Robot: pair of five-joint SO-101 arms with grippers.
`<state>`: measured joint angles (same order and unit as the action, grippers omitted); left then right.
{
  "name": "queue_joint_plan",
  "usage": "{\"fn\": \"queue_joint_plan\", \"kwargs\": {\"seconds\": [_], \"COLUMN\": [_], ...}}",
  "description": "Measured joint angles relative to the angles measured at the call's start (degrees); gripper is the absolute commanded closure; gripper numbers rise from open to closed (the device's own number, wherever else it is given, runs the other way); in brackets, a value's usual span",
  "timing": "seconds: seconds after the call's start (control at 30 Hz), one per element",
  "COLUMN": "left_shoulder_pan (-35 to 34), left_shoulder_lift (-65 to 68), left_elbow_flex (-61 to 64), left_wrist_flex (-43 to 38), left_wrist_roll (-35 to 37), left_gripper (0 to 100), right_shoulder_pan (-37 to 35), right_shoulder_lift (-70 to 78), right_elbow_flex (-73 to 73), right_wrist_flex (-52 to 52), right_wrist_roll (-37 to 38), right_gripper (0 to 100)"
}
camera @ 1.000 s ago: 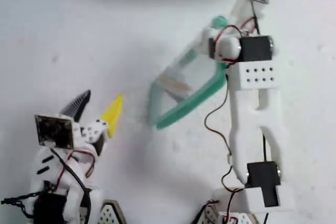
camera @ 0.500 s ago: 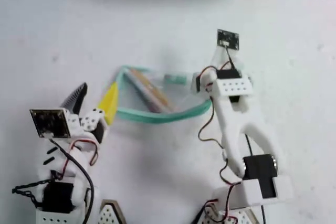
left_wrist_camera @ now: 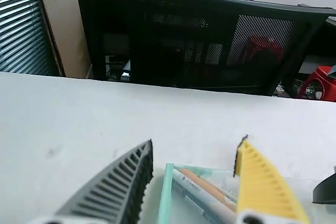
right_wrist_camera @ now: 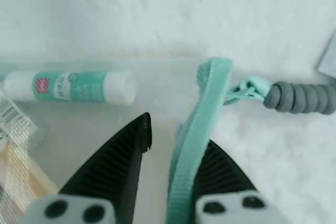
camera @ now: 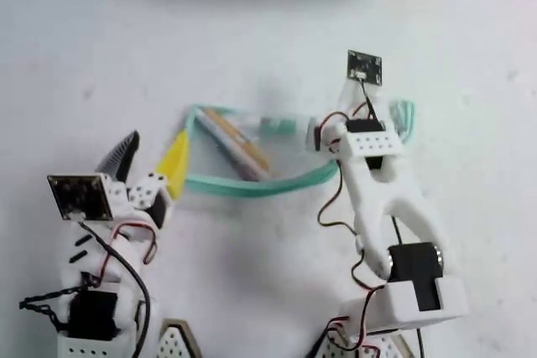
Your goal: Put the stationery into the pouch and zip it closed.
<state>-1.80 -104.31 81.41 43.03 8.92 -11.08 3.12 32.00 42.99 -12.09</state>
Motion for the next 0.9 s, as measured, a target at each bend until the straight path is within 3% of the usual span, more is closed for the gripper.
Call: {"fn": "queue_joint_plan", "kwargs": {"seconds": [0.4,0.63,0.9], "left_shoulder_pan": [1.8,2.2,2.1], "left_shoulder_lift": [0.0,0.0,0.0], "left_elbow_flex": [0.0,0.0,0.0], "left_wrist_flex": [0.1,0.1,0.1], "left_wrist_roll": [0.0,0.0,0.0], "left_gripper": [73,73,73], "right_shoulder_pan": [1.3,1.4,1.3], "right_shoulder_lift": [3.2,10.5,14.9], "right_elbow_flex": [-3.2,-14.1,-19.8], "right_wrist_flex": [-4.5,3.3,9.5], "right_wrist_roll": [0.5,0.9,1.1], "right_gripper": [97.4,83.4,75.5]}}
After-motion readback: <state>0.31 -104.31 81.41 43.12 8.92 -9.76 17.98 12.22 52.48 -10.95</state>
